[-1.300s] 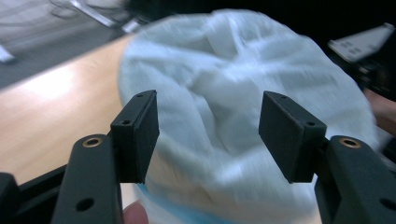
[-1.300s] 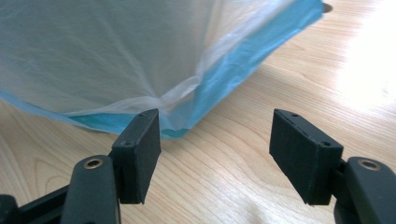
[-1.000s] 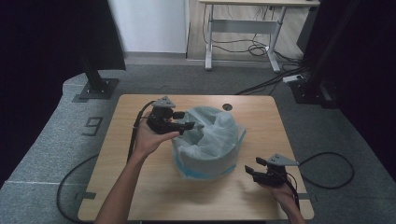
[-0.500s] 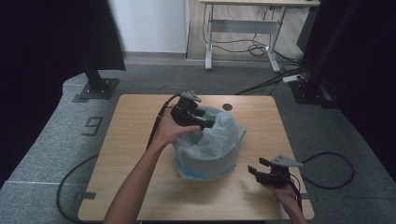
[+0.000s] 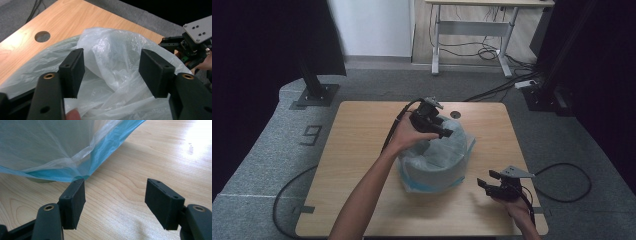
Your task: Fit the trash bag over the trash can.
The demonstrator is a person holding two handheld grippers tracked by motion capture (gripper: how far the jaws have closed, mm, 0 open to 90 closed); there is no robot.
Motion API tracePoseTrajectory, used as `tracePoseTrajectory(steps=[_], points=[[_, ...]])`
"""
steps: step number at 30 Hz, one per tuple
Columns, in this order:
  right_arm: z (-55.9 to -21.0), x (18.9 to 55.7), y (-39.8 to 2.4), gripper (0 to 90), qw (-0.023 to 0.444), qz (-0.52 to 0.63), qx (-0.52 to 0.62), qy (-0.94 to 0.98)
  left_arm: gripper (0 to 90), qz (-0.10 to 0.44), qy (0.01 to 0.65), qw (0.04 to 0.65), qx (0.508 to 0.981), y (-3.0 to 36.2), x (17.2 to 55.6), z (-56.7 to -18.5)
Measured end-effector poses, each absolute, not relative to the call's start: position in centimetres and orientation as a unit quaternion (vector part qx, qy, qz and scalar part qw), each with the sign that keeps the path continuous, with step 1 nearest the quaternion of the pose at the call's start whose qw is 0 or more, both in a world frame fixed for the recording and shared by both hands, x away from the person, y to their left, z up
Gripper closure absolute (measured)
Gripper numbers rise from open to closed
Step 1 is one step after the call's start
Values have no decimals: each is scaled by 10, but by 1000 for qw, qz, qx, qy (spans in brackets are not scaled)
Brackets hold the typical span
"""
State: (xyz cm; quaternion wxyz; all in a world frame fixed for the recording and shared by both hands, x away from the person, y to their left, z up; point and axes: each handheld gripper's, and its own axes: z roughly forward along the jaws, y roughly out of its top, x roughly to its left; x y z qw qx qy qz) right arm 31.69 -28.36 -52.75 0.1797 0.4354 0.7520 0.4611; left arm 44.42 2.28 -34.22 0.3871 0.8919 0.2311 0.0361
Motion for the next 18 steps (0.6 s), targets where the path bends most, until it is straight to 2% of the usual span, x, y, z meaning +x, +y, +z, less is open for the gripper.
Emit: tracePoseTrajectory(steps=[9,18], points=[[-529,318,-284,317,177,456,437,755,400,30,234,371,898,13,450,-351],[-531,319,-284,317,174,451,437,758,427,30,227,320,919,-2,454,-366]])
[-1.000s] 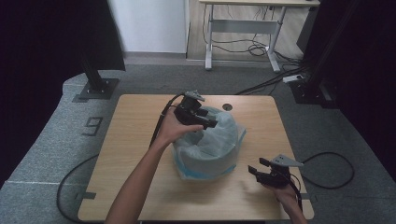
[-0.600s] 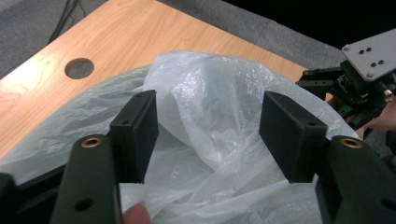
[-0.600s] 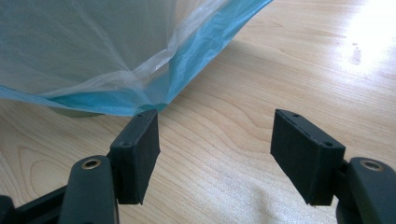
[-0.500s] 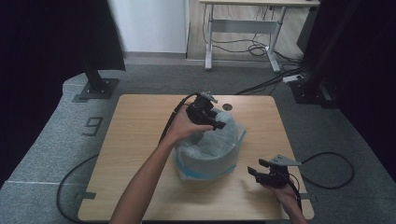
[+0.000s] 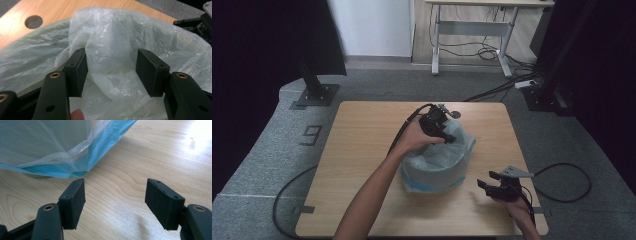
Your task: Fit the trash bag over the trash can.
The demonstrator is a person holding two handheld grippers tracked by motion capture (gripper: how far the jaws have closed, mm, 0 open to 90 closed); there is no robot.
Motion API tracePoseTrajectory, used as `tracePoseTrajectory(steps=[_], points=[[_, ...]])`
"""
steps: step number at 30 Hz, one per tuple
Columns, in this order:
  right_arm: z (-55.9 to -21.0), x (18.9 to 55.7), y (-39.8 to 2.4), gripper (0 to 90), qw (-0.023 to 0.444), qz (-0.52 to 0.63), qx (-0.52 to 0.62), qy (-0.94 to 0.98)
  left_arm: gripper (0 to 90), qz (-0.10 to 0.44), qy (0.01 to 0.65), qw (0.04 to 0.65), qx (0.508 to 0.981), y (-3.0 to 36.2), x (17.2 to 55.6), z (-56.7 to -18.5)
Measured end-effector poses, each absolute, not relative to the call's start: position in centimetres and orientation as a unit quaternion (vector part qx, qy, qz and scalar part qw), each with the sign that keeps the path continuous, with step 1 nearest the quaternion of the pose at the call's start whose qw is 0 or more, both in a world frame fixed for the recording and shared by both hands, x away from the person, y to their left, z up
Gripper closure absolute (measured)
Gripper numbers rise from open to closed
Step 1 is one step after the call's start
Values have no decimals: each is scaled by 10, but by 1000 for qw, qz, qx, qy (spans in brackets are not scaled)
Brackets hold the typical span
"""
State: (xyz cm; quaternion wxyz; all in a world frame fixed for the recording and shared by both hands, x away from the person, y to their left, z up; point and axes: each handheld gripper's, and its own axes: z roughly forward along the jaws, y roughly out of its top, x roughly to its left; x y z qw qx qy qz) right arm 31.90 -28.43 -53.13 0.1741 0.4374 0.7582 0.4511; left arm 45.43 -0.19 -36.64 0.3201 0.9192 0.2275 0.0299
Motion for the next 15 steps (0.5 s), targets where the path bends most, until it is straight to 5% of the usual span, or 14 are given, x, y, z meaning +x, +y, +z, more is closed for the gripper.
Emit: tracePoseTrajectory(steps=[15], points=[[-533,319,-284,317,173,443,434,765,416,12,234,268,934,-13,462,-381]])
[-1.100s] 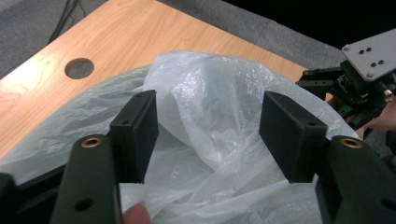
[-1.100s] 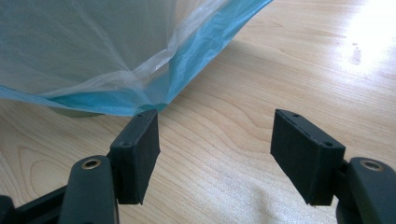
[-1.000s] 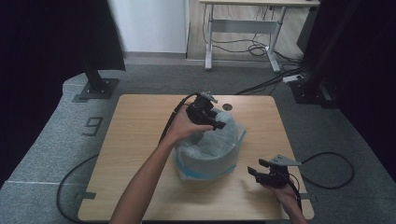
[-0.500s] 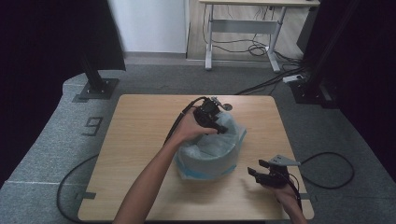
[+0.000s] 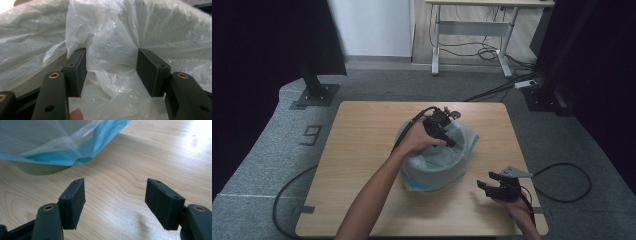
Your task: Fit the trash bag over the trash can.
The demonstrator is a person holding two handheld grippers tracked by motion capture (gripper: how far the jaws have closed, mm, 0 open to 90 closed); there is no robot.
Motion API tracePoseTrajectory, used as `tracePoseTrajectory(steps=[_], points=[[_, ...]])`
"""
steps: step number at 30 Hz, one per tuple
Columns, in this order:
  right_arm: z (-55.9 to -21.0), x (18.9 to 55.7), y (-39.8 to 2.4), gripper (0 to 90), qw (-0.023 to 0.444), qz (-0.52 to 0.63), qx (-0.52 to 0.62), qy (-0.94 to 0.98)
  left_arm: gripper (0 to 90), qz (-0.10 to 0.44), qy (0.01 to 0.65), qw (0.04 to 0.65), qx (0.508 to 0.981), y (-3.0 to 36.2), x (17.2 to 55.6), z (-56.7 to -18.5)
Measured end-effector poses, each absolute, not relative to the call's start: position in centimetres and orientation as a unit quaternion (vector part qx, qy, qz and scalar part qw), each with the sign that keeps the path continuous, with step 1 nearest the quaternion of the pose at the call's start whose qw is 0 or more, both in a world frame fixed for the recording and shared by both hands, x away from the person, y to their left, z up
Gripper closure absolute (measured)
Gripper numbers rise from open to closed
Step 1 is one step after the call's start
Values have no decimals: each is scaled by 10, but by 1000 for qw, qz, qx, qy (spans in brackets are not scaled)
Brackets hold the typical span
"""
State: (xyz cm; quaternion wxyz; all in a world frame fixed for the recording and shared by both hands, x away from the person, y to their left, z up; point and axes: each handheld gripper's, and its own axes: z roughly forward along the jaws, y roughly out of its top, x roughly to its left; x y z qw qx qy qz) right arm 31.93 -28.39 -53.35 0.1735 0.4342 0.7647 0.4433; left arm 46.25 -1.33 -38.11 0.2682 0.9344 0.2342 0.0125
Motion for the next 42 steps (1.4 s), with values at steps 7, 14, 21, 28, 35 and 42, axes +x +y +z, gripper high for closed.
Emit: tracePoseTrajectory(steps=[7,14,21,28,35,42], points=[[-534,319,-285,317,172,442,434,766,409,8,238,252,938,-18,464,-387],[-534,319,-286,317,172,442,435,765,401,19,243,285,927,-11,461,-376],[-534,319,-286,317,172,441,435,766,402,36,240,334,911,13,448,-349],[-534,319,-287,317,174,439,438,765,402,41,235,358,903,39,428,-341],[-535,320,-285,317,175,434,436,769,401,26,225,364,903,52,413,-343],[-537,320,-283,317,174,425,436,774,401,15,216,344,913,38,411,-350]])
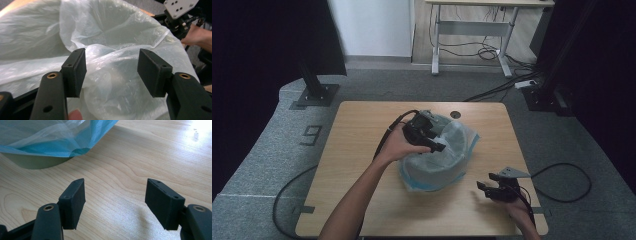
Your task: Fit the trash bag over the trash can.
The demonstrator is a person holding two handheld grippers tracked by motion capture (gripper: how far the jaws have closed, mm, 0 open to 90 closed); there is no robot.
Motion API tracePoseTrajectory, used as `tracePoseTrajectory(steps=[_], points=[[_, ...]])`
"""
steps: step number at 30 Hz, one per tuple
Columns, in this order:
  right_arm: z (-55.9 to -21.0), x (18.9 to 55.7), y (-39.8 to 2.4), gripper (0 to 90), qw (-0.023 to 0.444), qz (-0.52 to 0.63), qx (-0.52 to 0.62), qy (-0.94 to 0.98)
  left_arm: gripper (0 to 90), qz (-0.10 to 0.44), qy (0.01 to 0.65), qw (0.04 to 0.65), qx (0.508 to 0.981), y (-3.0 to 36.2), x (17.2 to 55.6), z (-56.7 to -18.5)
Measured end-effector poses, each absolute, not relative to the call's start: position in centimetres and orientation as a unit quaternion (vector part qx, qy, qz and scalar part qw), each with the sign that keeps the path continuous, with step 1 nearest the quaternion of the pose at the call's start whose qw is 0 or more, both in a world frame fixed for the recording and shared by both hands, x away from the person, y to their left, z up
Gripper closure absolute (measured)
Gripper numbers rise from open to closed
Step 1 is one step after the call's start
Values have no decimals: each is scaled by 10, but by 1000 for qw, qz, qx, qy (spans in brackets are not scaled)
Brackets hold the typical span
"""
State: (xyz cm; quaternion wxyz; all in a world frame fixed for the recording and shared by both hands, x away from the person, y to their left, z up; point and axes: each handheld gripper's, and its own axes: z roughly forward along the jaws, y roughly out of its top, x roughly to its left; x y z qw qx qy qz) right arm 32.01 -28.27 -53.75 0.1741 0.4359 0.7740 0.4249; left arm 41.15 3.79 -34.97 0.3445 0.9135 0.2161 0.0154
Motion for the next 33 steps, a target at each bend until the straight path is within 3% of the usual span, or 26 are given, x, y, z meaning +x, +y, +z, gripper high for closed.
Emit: tracePoseTrajectory(steps=[23,30,33], points=[[-538,320,-285,317,176,424,438,773,402,-2,219,236,947,11,418,-365],[-537,320,-286,317,175,424,438,773,397,-3,219,252,943,15,417,-364],[-537,320,-287,317,175,424,439,772,395,2,225,288,931,28,415,-357]])
